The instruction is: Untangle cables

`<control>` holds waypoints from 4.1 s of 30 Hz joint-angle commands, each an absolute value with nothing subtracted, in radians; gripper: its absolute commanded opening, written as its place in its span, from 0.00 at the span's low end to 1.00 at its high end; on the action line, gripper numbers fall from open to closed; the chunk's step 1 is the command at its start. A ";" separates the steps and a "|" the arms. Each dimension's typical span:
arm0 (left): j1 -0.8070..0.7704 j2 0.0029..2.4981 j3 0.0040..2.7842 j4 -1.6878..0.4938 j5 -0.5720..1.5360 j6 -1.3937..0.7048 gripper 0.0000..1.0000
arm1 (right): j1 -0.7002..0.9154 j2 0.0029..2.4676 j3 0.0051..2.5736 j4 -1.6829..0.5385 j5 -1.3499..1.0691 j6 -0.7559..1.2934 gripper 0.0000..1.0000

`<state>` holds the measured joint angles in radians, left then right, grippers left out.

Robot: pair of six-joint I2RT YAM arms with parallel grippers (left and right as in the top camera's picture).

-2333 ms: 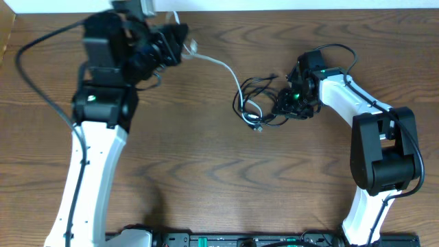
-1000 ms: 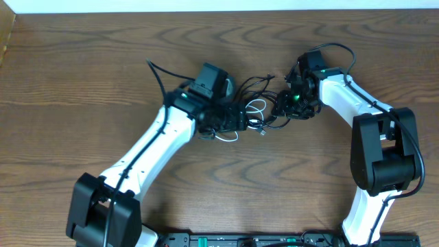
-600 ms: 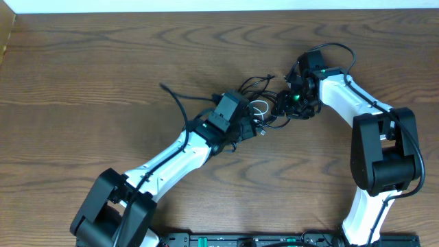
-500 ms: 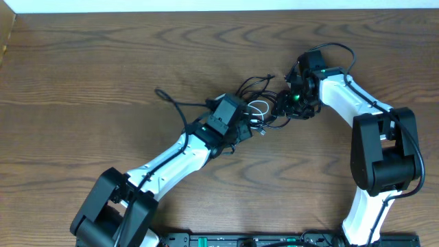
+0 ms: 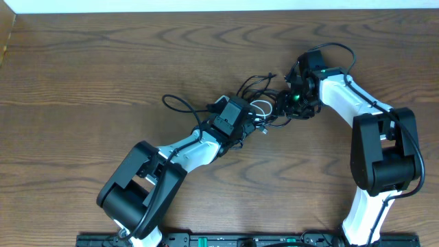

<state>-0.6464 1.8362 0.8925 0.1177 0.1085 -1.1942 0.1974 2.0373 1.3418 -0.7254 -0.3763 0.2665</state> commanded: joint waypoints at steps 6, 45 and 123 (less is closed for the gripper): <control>-0.647 1.884 0.892 0.123 0.069 -1.210 0.27 | 0.191 2.057 1.324 -0.726 -0.305 0.253 0.52; -0.645 1.813 0.892 0.352 0.280 -0.697 0.08 | 0.191 2.057 1.328 -0.733 -0.429 0.113 0.52; -0.686 1.827 0.895 0.368 -0.016 -0.837 0.35 | 0.124 1.846 1.399 -0.824 -0.390 0.126 0.59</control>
